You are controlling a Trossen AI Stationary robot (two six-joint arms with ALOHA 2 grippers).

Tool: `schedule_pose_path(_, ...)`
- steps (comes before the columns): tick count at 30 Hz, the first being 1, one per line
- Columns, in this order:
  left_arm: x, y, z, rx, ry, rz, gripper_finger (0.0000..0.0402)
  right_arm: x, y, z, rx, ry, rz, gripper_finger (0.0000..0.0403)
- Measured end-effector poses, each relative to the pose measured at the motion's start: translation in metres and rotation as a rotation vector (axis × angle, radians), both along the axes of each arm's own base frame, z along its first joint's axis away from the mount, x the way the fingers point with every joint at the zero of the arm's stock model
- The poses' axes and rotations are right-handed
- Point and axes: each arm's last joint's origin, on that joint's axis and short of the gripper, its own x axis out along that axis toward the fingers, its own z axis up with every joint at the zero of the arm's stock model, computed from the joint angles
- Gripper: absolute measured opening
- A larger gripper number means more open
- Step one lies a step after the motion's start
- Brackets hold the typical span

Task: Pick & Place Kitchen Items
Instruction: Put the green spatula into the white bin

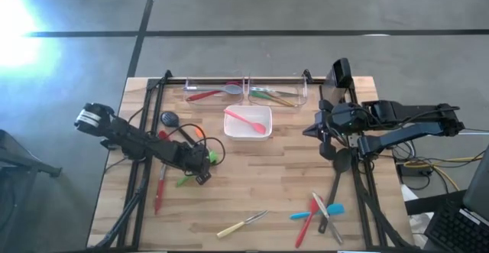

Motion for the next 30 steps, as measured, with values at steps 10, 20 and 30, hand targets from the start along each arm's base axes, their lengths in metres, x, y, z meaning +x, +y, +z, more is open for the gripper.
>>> schedule_pose_path(10,0.001,-0.002,0.028,-0.074,-0.103,-0.051,0.0031,0.000,0.000,0.000,0.000,0.000,0.000,0.0018)
schedule_pose_path(20,0.017,0.002,0.109,0.029,-0.320,-0.261,0.0031,0.000,0.000,0.000,-0.004,-0.002,0.003,0.0018)
schedule_pose_path(30,0.056,0.040,0.169,0.306,-0.427,-0.432,0.0031,0.001,0.000,0.001,-0.004,-0.010,0.001,0.0018)
